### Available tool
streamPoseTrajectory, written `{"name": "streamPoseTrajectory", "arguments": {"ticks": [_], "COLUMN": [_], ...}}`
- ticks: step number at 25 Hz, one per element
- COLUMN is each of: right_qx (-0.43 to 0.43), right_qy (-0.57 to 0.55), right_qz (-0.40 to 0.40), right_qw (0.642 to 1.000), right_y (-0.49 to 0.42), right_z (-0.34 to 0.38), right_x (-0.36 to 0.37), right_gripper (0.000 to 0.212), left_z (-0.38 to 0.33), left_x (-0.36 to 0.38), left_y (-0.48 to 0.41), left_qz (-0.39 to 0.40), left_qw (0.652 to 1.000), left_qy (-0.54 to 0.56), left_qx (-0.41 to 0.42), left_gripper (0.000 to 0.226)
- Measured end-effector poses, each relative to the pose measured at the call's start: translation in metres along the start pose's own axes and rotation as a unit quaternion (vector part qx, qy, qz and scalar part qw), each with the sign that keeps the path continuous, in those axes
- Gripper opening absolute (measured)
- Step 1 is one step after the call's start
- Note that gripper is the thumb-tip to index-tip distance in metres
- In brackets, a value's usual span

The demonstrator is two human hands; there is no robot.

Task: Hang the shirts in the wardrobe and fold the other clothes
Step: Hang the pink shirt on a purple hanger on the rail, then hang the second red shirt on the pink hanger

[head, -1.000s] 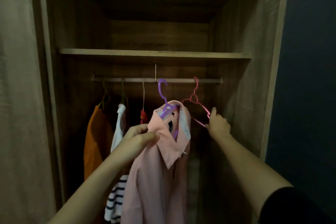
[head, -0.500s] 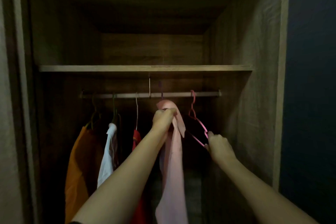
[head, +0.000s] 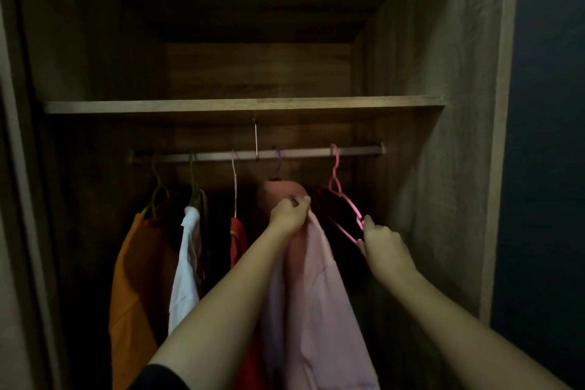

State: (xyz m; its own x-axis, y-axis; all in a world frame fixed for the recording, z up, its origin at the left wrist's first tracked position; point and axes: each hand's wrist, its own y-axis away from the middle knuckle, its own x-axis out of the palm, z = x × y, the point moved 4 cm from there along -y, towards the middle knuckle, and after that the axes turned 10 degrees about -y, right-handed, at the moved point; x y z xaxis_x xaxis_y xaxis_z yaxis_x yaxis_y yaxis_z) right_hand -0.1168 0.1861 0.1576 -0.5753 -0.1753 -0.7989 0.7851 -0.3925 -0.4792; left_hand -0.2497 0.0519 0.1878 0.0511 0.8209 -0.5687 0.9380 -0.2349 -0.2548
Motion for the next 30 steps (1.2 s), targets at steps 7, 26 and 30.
{"name": "streamPoseTrajectory", "arguments": {"ticks": [7,26,30], "right_qx": [-0.113,-0.293,-0.339], "right_qy": [-0.072,-0.422,-0.407], "right_qz": [-0.087,0.393,0.455], "right_qw": [0.987,0.762,0.716], "right_y": [0.050,0.461,0.511], "right_z": [0.024,0.284,0.371], "right_x": [-0.006,0.188,0.216], "right_gripper": [0.055,0.067,0.079], "left_z": [0.010,0.345,0.400], "left_x": [-0.048,-0.227,-0.296], "left_y": [0.084,0.555,0.612], "left_qz": [-0.131,-0.360,-0.371], "left_qw": [0.979,0.840,0.802], "left_qy": [-0.115,-0.249,-0.270], "left_qx": [0.101,-0.320,-0.383], "left_gripper": [0.042,0.032,0.037]}}
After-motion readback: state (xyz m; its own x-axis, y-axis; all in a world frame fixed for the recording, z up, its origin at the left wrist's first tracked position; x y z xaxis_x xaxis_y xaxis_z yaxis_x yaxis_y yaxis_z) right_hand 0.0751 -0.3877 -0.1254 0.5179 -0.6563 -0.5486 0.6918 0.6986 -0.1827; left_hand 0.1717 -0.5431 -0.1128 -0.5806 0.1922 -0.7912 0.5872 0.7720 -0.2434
